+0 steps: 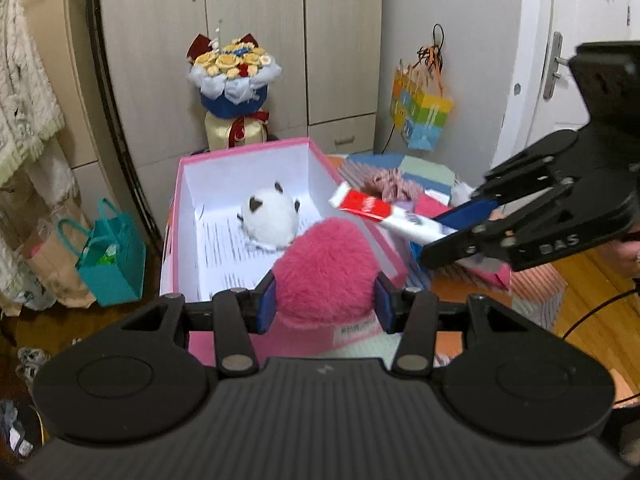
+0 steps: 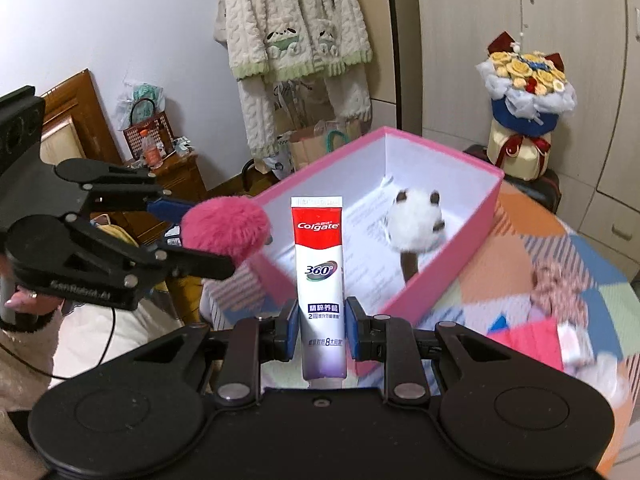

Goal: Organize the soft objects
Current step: 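Carry the pompom and toothpaste tube with both grippers over the pink box, then open both grippers to drop the pompom and tube into the box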

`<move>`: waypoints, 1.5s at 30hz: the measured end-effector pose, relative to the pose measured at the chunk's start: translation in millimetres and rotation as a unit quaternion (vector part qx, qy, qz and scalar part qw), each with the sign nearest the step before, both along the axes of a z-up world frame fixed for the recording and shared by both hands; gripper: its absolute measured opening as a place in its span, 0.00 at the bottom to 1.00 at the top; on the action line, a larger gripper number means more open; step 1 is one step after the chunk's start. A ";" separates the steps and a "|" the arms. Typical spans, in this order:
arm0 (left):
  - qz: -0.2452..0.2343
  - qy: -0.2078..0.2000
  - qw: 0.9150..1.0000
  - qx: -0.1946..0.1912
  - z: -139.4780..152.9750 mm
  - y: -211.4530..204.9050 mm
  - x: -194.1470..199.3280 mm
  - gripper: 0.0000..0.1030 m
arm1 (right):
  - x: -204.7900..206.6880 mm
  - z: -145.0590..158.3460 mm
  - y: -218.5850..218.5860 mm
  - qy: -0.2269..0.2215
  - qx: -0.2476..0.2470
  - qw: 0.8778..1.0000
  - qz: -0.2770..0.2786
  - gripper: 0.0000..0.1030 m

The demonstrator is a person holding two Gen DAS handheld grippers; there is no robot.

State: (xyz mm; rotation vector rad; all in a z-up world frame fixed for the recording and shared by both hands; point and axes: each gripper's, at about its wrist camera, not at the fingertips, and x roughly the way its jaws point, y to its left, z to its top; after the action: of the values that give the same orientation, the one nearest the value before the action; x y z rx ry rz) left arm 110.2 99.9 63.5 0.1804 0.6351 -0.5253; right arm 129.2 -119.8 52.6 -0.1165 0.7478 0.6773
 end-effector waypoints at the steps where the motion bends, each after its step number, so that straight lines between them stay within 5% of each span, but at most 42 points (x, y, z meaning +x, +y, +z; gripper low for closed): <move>1: 0.001 -0.005 1.000 0.004 1.0 -1.1 5.8 0.45 | 6.4 1.4 4.4 -0.001 -0.006 1.000 0.000 0.27; 15: 0.060 -0.022 0.991 0.117 -36.6 -20.9 111.6 0.46 | 98.0 -27.8 54.4 0.019 -0.083 0.996 0.032 0.27; 26: 0.062 0.007 0.984 0.166 -72.7 -27.5 154.0 0.46 | 122.1 -56.9 81.3 0.018 -0.124 0.990 0.061 0.27; 42: 0.037 0.042 0.980 0.190 -84.0 -36.7 166.6 0.50 | 135.2 -76.4 75.6 0.020 -0.150 0.987 0.055 0.27; 45: 0.033 0.059 0.982 0.175 -81.1 -33.3 167.0 0.60 | 130.4 -69.9 69.9 0.016 -0.141 0.988 0.055 0.29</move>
State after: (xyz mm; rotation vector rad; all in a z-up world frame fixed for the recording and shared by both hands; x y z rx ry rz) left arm 277.1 66.6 -17.6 0.4609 0.8441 -0.3596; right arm 259.5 -49.9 -17.3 -0.4084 0.8711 0.6763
